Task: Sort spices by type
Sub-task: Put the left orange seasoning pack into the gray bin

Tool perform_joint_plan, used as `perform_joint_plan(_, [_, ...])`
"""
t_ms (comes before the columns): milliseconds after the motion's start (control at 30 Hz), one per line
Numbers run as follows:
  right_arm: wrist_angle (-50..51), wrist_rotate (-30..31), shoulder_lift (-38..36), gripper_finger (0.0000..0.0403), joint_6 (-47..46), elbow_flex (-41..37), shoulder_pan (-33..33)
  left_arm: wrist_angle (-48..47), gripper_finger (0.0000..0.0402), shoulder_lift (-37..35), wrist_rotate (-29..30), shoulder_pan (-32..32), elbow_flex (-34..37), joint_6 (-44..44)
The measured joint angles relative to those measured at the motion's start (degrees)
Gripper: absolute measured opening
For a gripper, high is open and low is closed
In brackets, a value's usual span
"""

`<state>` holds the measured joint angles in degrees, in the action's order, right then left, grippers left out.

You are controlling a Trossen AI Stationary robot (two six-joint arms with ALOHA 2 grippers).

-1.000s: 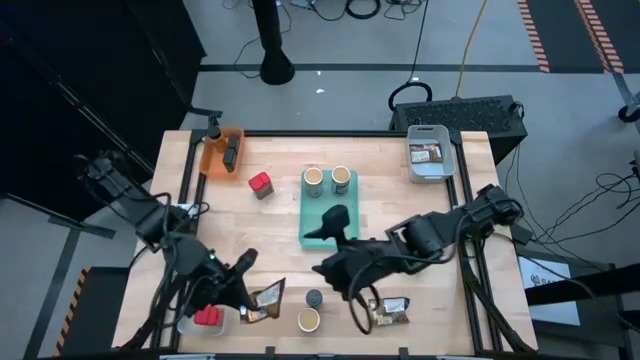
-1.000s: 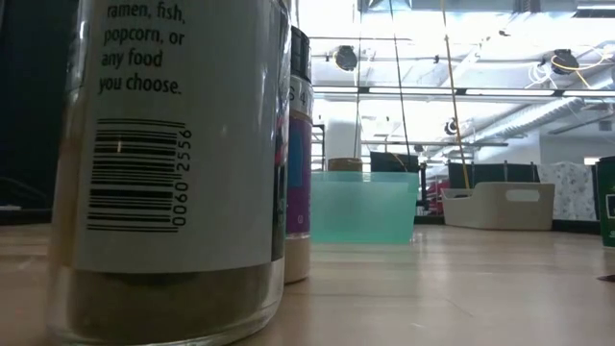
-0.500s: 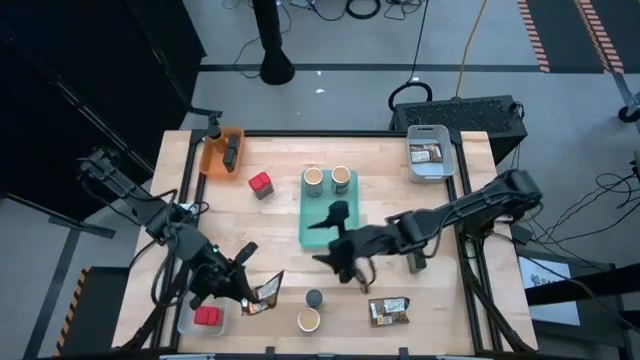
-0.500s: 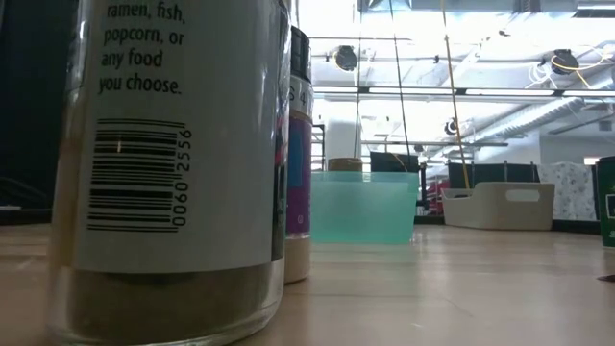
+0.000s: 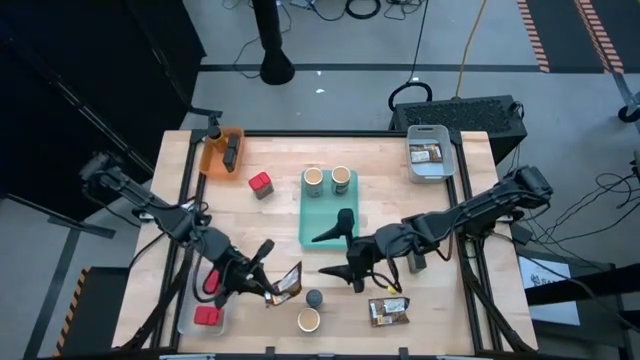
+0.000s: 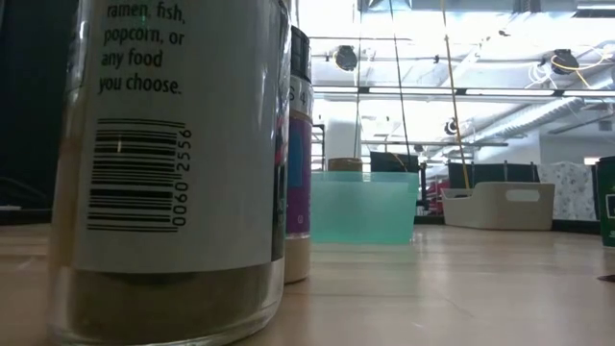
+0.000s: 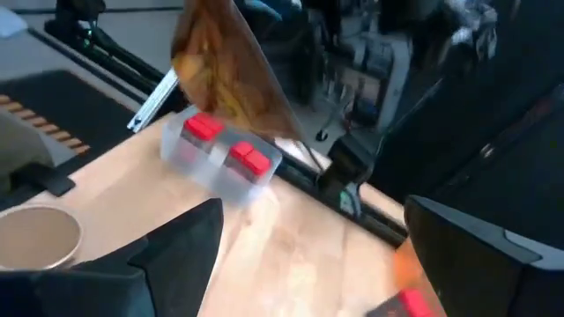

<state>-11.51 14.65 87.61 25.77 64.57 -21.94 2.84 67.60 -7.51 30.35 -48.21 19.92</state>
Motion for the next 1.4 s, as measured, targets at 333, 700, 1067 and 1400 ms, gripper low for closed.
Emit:
perform_joint_plan(333, [2.7, -9.2, 0.3, 0.0338, 9.6, 4.6, 1.0, 5.9, 0.0022, 3.1, -2.5, -3.8, 0.0, -0.1])
perform_joint_plan(700, [6.9, -16.6, 0.3, 0.0302, 11.7, 5.4, 2.8, 11.6, 0.0022, 4.5, -3.2, -8.8, 0.0, -1.6])
perform_joint_plan(1067, [9.0, -11.8, 0.3, 0.007, 17.0, 5.4, 2.9, 12.8, 0.0036, 4.5, -3.8, -9.7, 0.0, -1.7])
perform_joint_plan(1400, [10.8, -4.8, 0.0, 0.0004, 14.3, 5.4, 2.8, 8.4, 0.0042, 4.4, -1.8, -9.9, 0.0, -1.6])
